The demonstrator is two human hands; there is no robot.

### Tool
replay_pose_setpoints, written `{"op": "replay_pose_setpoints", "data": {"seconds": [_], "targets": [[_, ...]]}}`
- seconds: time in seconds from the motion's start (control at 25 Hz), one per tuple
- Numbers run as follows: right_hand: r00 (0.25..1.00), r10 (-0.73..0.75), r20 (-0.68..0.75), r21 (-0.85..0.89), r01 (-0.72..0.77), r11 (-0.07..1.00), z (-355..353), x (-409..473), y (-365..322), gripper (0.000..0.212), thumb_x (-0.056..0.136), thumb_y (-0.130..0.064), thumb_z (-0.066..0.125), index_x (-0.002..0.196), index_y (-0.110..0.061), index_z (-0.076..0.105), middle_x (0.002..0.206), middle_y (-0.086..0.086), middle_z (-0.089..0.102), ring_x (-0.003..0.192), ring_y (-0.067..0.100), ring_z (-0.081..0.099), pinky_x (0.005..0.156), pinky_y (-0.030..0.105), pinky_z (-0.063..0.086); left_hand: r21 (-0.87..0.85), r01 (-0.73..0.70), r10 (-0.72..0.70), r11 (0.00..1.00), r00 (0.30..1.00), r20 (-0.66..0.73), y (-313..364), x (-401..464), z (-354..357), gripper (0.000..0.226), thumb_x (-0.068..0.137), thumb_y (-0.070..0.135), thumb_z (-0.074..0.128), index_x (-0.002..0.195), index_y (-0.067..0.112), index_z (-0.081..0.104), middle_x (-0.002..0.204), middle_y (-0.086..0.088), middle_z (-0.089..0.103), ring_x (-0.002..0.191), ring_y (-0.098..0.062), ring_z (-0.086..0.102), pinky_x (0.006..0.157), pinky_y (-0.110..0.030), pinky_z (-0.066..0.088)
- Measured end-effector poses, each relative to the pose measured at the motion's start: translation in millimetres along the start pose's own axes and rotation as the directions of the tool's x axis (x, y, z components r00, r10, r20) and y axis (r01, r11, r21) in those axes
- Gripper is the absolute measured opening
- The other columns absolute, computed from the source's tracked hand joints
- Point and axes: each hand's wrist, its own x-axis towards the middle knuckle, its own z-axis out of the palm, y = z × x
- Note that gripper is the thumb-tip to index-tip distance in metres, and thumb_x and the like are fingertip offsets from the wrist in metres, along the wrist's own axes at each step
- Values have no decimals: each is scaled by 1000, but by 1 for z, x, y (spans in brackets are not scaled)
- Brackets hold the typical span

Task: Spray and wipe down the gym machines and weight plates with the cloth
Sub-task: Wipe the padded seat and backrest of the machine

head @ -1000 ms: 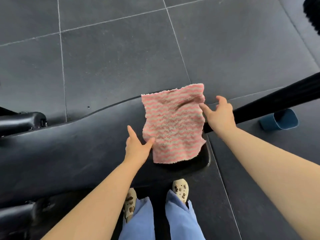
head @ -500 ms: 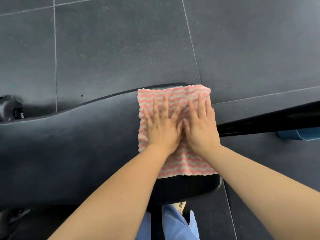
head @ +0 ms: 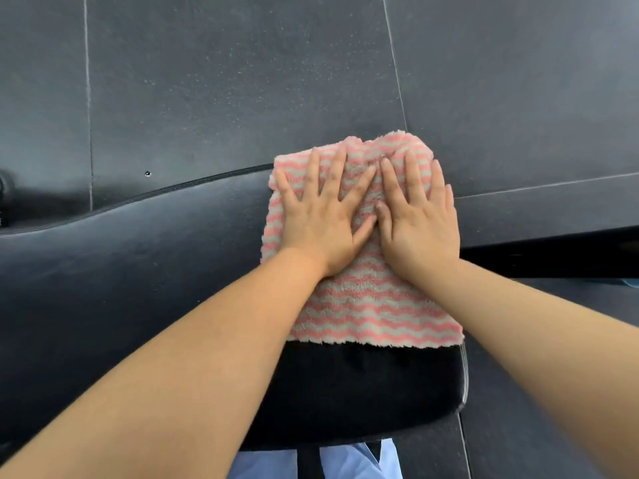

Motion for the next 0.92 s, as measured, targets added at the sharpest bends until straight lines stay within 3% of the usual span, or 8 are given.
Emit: {"op": "replay_pose_setpoints", "data": {"seconds": [0.12, 0.2, 0.28, 0.36, 0.48, 0.68, 0.8, 0.92], "targets": [[1000, -5, -13, 57, 6, 998, -6, 35, 2, 65, 90, -52, 9, 149, -29, 20, 156, 1, 21, 137, 34, 25, 108, 47, 28, -36, -9, 7, 999, 998, -65, -12, 30, -6, 56, 94, 56, 20, 147, 41, 10, 154, 0, 21, 140, -30, 19, 109, -58, 11], [998, 51, 26, 132, -54, 990, -9, 54, 4, 50, 97, -48, 20, 143, -31, 33, 144, 2, 39, 124, 34, 41, 94, 43, 37, -84, -17, 12, 996, 998, -59, -19, 51, -15, 49, 95, 55, 23, 139, 35, 35, 134, -4, 49, 121, -32, 45, 93, -45, 32], [997, 75, 28, 145, -78, 986, -11, 60, 5, 44, 99, -46, 23, 136, -30, 42, 134, 4, 47, 117, 35, 46, 84, 39, 38, -97, -2, -3, 995, 998, -57, -20, 61, -17, 49, 96, 54, 22, 133, 30, 43, 125, -7, 57, 113, -33, 52, 81, -39, 34], [998, 59, -4, 146, -58, 988, -9, 53, 5, 45, 100, -45, 25, 139, -28, 38, 139, 3, 43, 120, 32, 43, 83, 37, 36, -67, -2, -7, 998, 992, -122, -18, 56, -10, 55, 95, 54, 19, 142, 29, 35, 138, -6, 49, 127, -30, 43, 97, -43, 31], [999, 36, 0, 164, -36, 986, -6, 33, 8, 54, 100, -45, 27, 150, -27, 18, 153, 2, 22, 131, 28, 31, 99, 37, 33, -51, -12, 5, 999, 991, -131, -6, 33, -2, 59, 97, 50, 20, 151, 27, 11, 158, -1, 13, 146, -22, 7, 116, -47, 2], [992, 66, 110, 258, -92, 962, -3, -16, 21, 64, 100, -45, 29, 151, -25, -3, 159, 1, -11, 143, 24, 10, 108, 41, 29, -23, -35, 33, 999, 997, -69, 21, -6, 9, 66, 96, 50, 14, 150, 18, -9, 159, -1, -9, 145, -20, -10, 116, -44, -11], [988, 64, 139, 268, -100, 958, 4, -49, 25, 70, 99, -44, 31, 150, -18, -9, 158, 4, -15, 143, 23, 12, 108, 40, 30, 3, -72, 72, 997, 994, -78, 31, -30, 19, 67, 88, 52, -5, 142, 15, -20, 158, -1, -12, 145, -18, -13, 114, -40, -17], [980, 84, 179, 314, -138, 939, 5, -78, 28, 74, 99, -41, 33, 149, -12, -12, 158, 7, -15, 144, 24, 11, 111, 38, 25, -11, -111, 110, 994, 992, -57, 43, -57, 27, 64, 86, 50, -10, 138, 15, -23, 155, 0, -20, 142, -15, -21, 112, -39, -21]]}}
